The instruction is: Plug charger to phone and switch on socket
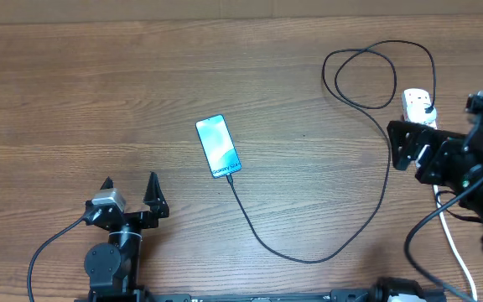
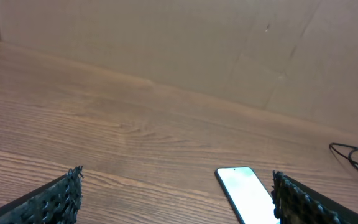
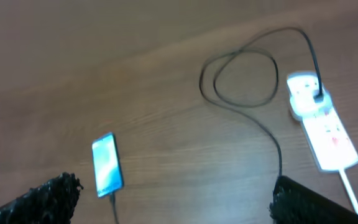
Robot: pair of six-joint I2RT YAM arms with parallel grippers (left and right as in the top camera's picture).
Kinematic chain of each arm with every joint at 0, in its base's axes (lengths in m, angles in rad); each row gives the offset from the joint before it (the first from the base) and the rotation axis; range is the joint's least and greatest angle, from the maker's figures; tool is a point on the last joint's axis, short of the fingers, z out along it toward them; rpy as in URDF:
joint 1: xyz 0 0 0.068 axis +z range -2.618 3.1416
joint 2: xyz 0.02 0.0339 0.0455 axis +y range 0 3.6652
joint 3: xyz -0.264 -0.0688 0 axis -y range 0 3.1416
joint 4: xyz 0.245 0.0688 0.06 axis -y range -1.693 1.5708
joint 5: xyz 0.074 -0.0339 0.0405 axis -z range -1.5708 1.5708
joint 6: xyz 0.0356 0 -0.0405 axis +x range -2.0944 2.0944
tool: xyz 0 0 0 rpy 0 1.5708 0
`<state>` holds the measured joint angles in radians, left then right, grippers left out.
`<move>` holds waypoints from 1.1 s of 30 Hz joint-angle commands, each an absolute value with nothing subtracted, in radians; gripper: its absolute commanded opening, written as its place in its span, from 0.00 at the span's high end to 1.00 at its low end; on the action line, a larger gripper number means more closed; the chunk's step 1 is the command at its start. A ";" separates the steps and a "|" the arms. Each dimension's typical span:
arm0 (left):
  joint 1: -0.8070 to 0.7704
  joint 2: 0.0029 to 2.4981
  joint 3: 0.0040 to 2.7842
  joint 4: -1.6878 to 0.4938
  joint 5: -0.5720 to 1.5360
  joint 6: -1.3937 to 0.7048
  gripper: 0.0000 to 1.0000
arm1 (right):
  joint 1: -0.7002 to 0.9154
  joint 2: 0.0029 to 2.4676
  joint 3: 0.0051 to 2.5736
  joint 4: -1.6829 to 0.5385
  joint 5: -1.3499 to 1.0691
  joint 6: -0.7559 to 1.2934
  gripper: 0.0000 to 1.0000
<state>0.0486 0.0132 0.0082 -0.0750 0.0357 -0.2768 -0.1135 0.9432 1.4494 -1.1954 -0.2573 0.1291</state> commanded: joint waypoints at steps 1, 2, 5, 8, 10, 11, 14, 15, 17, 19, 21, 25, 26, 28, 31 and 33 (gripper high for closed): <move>0.054 0.004 0.005 -0.078 0.026 -0.250 0.00 | -0.078 0.851 1.283 -1.077 -0.248 0.121 0.00; 0.054 0.004 0.005 -0.078 0.026 -0.250 0.00 | -0.068 0.825 1.230 -1.028 -0.248 0.122 0.00; 0.054 0.004 0.005 -0.078 0.026 -0.250 0.00 | -0.030 0.740 1.057 -0.876 -0.249 0.123 0.00; 0.054 0.004 0.005 -0.078 0.026 -0.250 0.00 | 0.006 0.651 0.886 -0.726 -0.249 0.126 0.00; 0.054 0.004 0.005 -0.078 0.026 -0.250 0.01 | 0.027 0.595 0.783 -0.638 -0.249 0.126 0.00; 0.054 0.004 0.005 -0.078 0.026 -0.250 0.01 | 0.037 0.568 0.733 -0.598 -0.249 0.128 0.00; 0.054 0.004 0.005 -0.078 0.026 -0.250 0.00 | 0.060 0.482 0.580 -0.476 -0.274 0.130 0.00; 0.054 0.004 0.005 -0.078 0.026 -0.250 0.00 | 0.063 0.453 0.533 -0.439 -0.287 0.130 0.00; 0.054 0.004 0.005 -0.078 0.026 -0.250 0.00 | 0.064 0.392 0.445 -0.371 -0.316 0.130 0.00; 0.054 0.004 0.005 -0.078 0.026 -0.250 0.01 | 0.064 0.324 0.356 -0.321 -0.338 0.130 0.00; 0.054 0.004 0.005 -0.078 0.026 -0.250 0.00 | 0.064 0.265 0.288 -0.295 -0.350 0.130 0.00; 0.054 0.004 0.005 -0.078 0.026 -0.250 0.00 | 0.064 0.166 0.204 -0.289 -0.361 0.130 0.00; 0.054 0.004 0.005 -0.078 0.026 -0.250 0.01 | 0.064 0.139 0.186 -0.289 -0.361 0.130 0.00; 0.054 0.004 0.005 -0.078 0.026 -0.250 0.00 | 0.064 0.096 0.159 -0.289 -0.361 0.130 0.00; 0.054 0.004 0.005 -0.078 0.026 -0.250 0.00 | 0.064 0.045 0.125 -0.288 -0.361 0.129 0.00; 0.054 0.004 0.005 -0.078 0.026 -0.250 0.00 | 0.064 0.026 0.107 -0.273 -0.361 0.130 0.00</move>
<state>0.0486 0.0132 0.0082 -0.0757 0.0322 -0.2768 0.0597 0.0532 0.1284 -0.2867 -0.3534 0.1307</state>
